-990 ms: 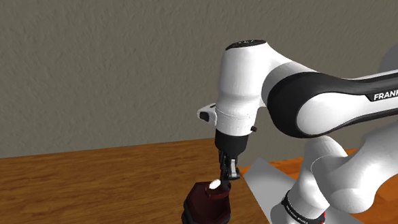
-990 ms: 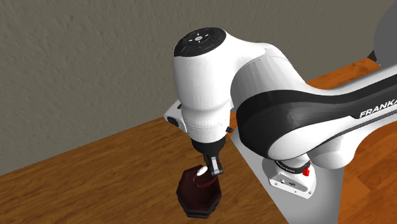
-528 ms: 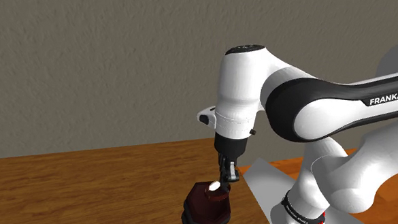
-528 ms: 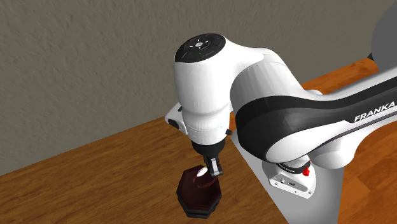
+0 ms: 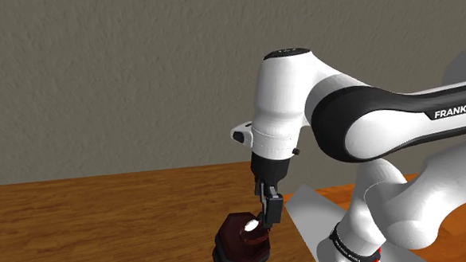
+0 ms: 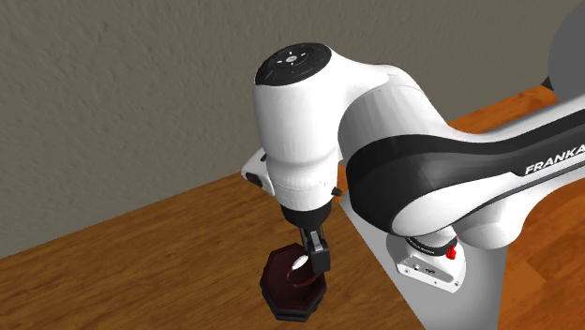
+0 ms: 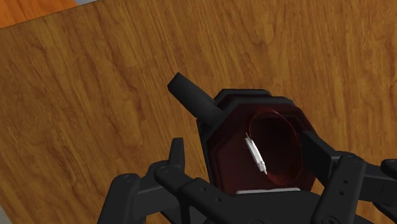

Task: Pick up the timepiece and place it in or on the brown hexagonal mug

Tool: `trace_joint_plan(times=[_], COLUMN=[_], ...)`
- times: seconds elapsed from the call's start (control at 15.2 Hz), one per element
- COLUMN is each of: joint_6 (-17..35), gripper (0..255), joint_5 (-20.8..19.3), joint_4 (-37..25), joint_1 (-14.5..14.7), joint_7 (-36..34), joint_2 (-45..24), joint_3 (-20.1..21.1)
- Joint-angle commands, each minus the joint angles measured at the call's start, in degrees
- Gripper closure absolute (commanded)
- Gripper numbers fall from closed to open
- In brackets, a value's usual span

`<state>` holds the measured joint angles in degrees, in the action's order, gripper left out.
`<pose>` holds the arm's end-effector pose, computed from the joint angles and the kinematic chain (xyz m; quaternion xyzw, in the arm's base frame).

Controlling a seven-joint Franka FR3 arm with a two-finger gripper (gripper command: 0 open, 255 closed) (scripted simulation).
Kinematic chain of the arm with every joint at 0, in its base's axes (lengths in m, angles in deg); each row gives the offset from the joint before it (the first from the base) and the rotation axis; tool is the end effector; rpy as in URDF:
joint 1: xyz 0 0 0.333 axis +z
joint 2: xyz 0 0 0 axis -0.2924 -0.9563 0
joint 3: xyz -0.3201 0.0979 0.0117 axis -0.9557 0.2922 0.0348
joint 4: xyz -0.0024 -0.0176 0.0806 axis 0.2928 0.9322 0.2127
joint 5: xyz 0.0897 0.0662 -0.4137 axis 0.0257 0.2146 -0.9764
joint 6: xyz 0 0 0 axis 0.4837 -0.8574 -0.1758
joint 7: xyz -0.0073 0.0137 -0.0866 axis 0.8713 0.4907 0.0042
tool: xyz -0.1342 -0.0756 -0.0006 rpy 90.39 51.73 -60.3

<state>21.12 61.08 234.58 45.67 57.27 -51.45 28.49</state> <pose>0.2439 0.2850 0.4278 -0.9191 -0.3893 0.0533 0.0290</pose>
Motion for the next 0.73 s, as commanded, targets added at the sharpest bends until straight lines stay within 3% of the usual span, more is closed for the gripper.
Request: trace_joint_plan(times=[0.0,0.13,0.66], joint_6=[-3.0,-6.33,-6.33], gripper=[0,0,0], joint_5=[-0.54,-1.16,-1.16], joint_4=[-2.64,-6.09,-6.09], joint_1=[-0.24,-0.55,-0.55], joint_7=[-0.11,-0.26,-0.26], joint_2=[0.33,0.18,0.18], joint_3=[-0.61,-1.26,-1.26])
